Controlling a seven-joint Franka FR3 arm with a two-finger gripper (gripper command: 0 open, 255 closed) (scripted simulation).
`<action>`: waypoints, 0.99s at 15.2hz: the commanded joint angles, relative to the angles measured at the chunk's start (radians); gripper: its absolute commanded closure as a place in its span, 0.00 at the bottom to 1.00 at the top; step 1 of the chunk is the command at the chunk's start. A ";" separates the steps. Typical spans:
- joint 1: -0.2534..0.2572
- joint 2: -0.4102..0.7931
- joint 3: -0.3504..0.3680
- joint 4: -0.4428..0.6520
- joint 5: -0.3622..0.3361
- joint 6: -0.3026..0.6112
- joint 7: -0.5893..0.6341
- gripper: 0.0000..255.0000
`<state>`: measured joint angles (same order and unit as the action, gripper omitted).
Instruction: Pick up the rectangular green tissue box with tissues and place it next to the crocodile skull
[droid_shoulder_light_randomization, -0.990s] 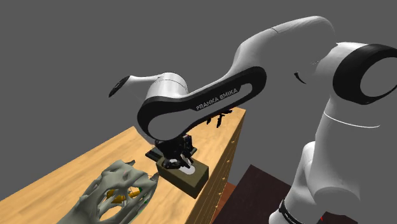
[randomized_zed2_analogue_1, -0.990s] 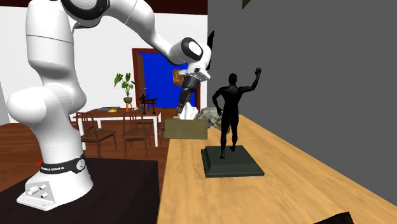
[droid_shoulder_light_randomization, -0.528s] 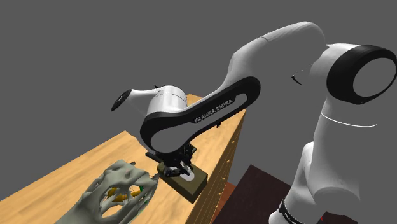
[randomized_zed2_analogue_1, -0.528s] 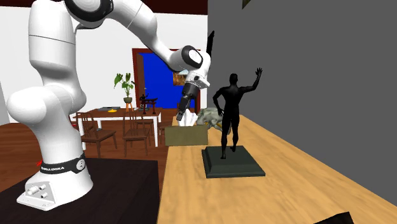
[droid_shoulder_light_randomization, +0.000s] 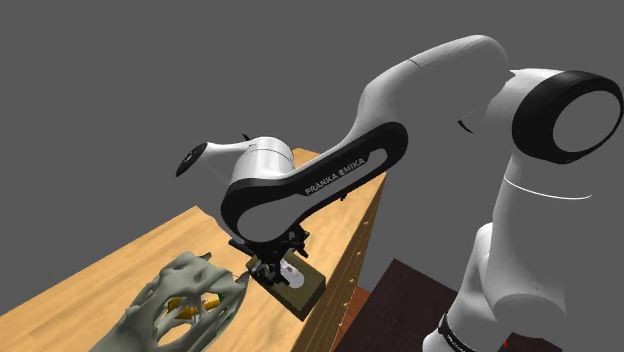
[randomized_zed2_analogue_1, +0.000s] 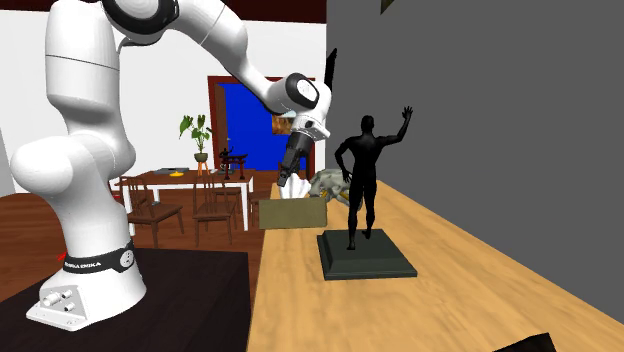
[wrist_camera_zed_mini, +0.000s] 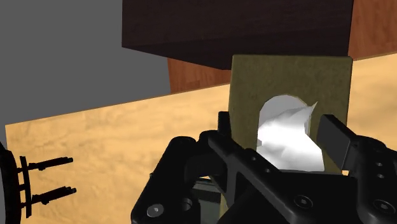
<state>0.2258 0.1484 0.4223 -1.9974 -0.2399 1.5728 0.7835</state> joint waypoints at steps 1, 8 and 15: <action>-0.001 0.001 -0.001 0.000 -0.001 0.001 0.000 0.00; 0.022 0.044 0.011 0.165 -0.003 -0.128 0.006 0.00; 0.022 0.044 0.010 0.165 -0.003 -0.128 0.006 0.00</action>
<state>0.2481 0.1925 0.4328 -1.8331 -0.2425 1.4453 0.7892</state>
